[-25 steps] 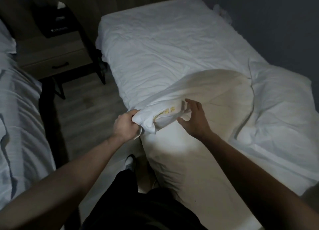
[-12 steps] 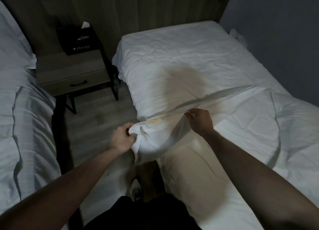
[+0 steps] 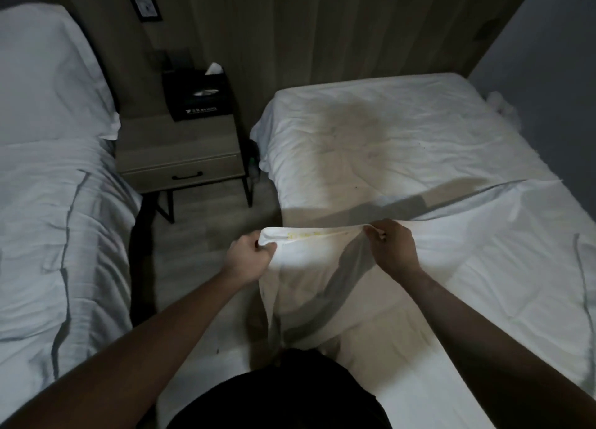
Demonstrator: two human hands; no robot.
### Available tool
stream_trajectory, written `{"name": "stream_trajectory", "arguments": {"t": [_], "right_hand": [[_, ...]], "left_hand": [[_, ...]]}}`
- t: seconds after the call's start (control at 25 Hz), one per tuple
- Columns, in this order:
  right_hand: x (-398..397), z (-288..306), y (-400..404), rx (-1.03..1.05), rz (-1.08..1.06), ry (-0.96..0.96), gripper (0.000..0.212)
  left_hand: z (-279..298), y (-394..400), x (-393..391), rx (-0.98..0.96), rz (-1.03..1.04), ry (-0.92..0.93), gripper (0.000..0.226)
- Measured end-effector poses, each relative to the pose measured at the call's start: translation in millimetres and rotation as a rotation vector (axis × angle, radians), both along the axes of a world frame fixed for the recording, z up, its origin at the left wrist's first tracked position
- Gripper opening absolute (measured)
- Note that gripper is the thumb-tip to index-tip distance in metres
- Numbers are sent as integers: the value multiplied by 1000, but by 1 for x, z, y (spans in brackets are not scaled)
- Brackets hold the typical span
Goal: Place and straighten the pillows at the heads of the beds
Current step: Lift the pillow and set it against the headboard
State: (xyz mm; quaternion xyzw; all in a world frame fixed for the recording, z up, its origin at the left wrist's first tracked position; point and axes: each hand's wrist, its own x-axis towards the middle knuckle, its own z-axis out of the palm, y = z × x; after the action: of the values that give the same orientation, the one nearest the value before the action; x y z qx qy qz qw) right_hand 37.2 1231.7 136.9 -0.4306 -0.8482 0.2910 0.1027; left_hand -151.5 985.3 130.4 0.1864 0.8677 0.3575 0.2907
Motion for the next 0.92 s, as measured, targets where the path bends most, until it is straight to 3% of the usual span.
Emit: {"name": "stream_trajectory", "arguments": {"t": [0.12,0.28,0.36,0.52,0.84,0.92], "right_hand": [[-46,8,23,-9,62,55,20],[-106,18,50,6,120,90,21],[-135,23,60,-6,167,123,19],[-197,24,88,-10,135,157,21],[-309,36,143,37,40,325,19],[-341,42,166,8,-20,391,24]], "left_hand": [[13,17,-32,24,108,24,32],[32,46,-80,-53,180,45,68],[40,61,-106,-50,213,56,63],[38,83,-185,33,161,11,29],[45,146,-312,139,42,0,22],[52,169,-342,142,6,-2,29]]}}
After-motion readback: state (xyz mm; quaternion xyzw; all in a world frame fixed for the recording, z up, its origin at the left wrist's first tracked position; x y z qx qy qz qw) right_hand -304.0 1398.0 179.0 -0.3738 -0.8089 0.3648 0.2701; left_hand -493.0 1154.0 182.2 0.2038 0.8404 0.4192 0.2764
